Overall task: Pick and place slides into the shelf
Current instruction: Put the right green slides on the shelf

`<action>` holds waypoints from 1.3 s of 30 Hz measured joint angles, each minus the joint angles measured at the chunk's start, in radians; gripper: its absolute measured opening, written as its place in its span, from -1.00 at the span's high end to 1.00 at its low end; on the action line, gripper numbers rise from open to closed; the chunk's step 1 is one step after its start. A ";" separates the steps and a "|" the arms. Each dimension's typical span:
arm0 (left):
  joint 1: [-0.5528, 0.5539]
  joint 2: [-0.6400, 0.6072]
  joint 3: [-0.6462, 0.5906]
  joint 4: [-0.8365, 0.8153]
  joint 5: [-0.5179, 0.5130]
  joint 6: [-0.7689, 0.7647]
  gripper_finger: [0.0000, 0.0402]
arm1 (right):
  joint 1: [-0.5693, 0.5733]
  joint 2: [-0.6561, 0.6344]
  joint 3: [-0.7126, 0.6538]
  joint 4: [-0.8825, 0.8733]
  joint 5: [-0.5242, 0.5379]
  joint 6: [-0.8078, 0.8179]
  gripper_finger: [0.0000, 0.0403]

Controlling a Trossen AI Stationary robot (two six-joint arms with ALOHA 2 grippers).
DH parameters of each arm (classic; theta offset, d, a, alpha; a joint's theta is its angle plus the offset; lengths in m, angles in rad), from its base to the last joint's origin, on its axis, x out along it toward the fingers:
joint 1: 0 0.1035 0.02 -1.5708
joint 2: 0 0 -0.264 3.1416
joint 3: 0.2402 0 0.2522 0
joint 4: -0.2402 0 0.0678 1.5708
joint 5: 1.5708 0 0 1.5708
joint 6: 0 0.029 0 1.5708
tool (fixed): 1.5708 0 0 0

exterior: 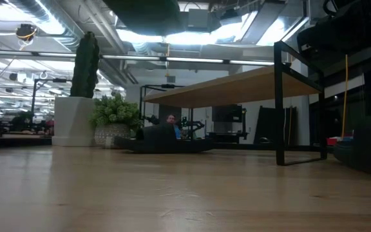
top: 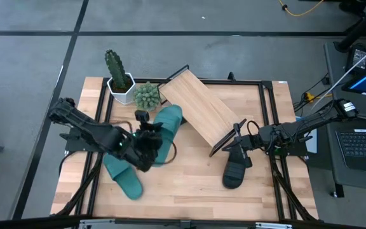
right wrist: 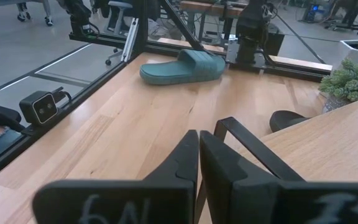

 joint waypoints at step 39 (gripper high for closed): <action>0.600 -0.228 -0.482 0.968 0.709 0.831 0.99 | 0.000 -0.021 -0.001 0.033 -0.008 -0.104 0.91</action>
